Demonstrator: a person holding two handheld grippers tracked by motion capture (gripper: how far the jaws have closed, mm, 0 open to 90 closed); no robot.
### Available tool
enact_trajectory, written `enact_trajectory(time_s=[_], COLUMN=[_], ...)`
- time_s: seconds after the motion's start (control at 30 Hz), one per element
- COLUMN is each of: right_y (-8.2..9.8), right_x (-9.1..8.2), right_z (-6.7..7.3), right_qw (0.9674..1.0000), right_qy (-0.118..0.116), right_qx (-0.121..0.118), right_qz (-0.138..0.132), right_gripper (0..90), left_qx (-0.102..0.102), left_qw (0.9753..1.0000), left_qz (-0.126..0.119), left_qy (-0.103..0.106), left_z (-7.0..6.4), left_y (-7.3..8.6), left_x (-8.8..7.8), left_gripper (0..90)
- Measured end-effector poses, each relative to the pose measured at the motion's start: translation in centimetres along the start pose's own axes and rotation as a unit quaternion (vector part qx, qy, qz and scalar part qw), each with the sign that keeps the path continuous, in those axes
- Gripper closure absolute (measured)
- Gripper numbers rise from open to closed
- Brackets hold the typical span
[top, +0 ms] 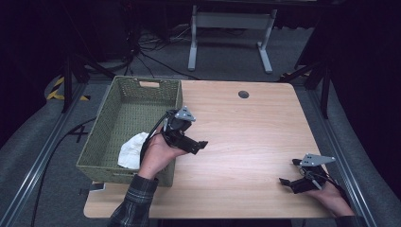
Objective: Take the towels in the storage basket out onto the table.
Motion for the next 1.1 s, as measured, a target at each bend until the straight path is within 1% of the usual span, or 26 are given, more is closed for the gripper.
enact_trajectory(time_s=[0.07,0.1,0.17,0.2,0.37,0.47,0.5,0.57,0.67,0.73,0.77,0.8,0.87,0.9,0.93,0.97,1.0,1.07,1.1], right_y=[0.0,0.0,0.0,0.0,0.0,0.0,0.0,0.0,0.0,0.0,0.0,0.0,0.0,0.0,0.0,0.0,0.0,0.0,0.0], right_x=[0.0,0.0,0.0,0.0,0.0,0.0,0.0,0.0,0.0,0.0,0.0,0.0,0.0,0.0,0.0,0.0,0.0,0.0,0.0], right_z=[0.0,0.0,0.0,0.0,0.0,0.0,0.0,0.0,0.0,0.0,0.0,0.0,0.0,0.0,0.0,0.0,0.0,0.0,0.0], right_qw=[1.0,1.0,1.0,1.0,1.0,1.0,1.0,1.0,1.0,1.0,1.0,1.0,1.0,1.0,1.0,1.0,1.0,1.0,1.0], right_qy=[0.0,0.0,0.0,0.0,0.0,0.0,0.0,0.0,0.0,0.0,0.0,0.0,0.0,0.0,0.0,0.0,0.0,0.0,0.0], right_qx=[0.0,0.0,0.0,0.0,0.0,0.0,0.0,0.0,0.0,0.0,0.0,0.0,0.0,0.0,0.0,0.0,0.0,0.0,0.0], right_qz=[0.0,0.0,0.0,0.0,-0.001,0.0,0.0,0.0,0.0,0.001,0.0,0.0,0.0,0.0,0.0,0.0,0.0,0.0,0.0], right_gripper=[1.0,1.0,1.0,1.0,1.0,1.0,1.0,1.0,1.0,1.0,1.0,1.0,1.0,1.0,1.0,1.0,1.0,1.0,1.0], left_qx=[-0.002,-0.006,-0.009,-0.013,-0.016,-0.019,-0.021,-0.026,-0.027,-0.03,-0.03,-0.034,-0.031,-0.036,-0.04,-0.042,-0.04,-0.046,-0.05], left_qw=[1.0,0.9999,0.9999,0.9997,0.9994,0.9991,0.9989,0.9986,0.998,0.9979,0.9977,0.9974,0.9973,0.997,0.9968,0.9965,0.9964,0.996,0.9955], left_qz=[-0.004,-0.009,-0.006,-0.012,-0.013,-0.018,-0.02,-0.018,-0.02,-0.02,-0.016,-0.018,-0.018,-0.021,-0.015,-0.018,-0.015,-0.013,-0.017], left_qy=[-0.007,-0.007,-0.013,-0.014,-0.027,-0.032,-0.038,-0.043,-0.054,-0.054,-0.058,-0.06,-0.064,-0.065,-0.067,-0.07,-0.073,-0.075,-0.078], left_z=[0.3,0.4,0.7,0.8,1.4,1.6,1.8,2.1,2.5,2.5,2.7,2.9,3.0,3.0,3.2,3.4,3.5,3.8,4.0], left_y=[0.2,0.4,0.6,0.8,1.4,1.7,1.9,2.3,2.8,2.9,3.1,3.3,3.4,3.6,3.8,4.0,4.1,4.6,4.8], left_x=[-0.4,-0.6,-1.1,-1.2,-2.4,-2.8,-3.1,-3.7,-4.4,-4.5,-4.7,-4.9,-5.1,-5.2,-5.5,-5.5,-5.6,-5.9,-6.0], left_gripper=[5.4,5.4,5.4,5.4,5.4,5.4,5.4,5.4,5.4,5.4,5.4,5.4,5.6,5.6,5.6,5.7,5.7,5.7,5.7])
Point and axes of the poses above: each handheld gripper's, and its own axes: x roughly forward along the jaws, y roughly out of its underside, z roughly to its left, the point moved 2 cm from there along x, roughly forward along the jaws, and after that the axes turned 12 degrees about y, right-handed, at the moved point
